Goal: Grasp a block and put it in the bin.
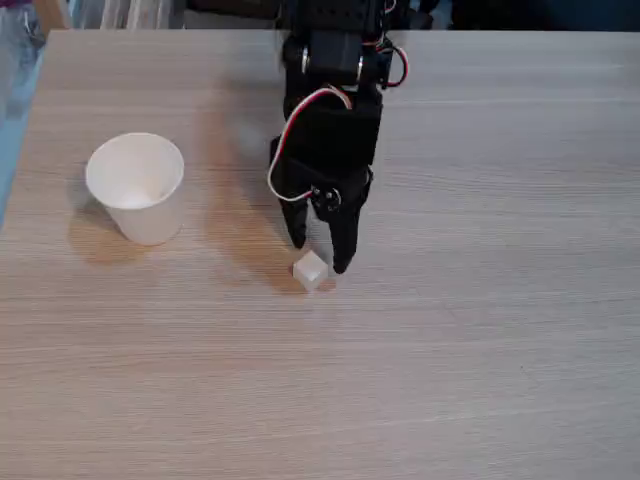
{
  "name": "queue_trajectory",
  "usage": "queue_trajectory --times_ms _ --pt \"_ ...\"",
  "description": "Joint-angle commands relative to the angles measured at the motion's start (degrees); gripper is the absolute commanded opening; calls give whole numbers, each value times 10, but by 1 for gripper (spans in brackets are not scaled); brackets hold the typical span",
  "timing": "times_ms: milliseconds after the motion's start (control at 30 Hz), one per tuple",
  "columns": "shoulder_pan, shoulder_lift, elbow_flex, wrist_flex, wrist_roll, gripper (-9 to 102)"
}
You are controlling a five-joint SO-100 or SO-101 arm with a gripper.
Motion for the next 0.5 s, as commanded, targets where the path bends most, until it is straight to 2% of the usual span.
queue_trajectory --times_ms 0,467 --pt "1 -4 -4 -11 -6 30" --pt "3 -33 -20 -30 -18 29"
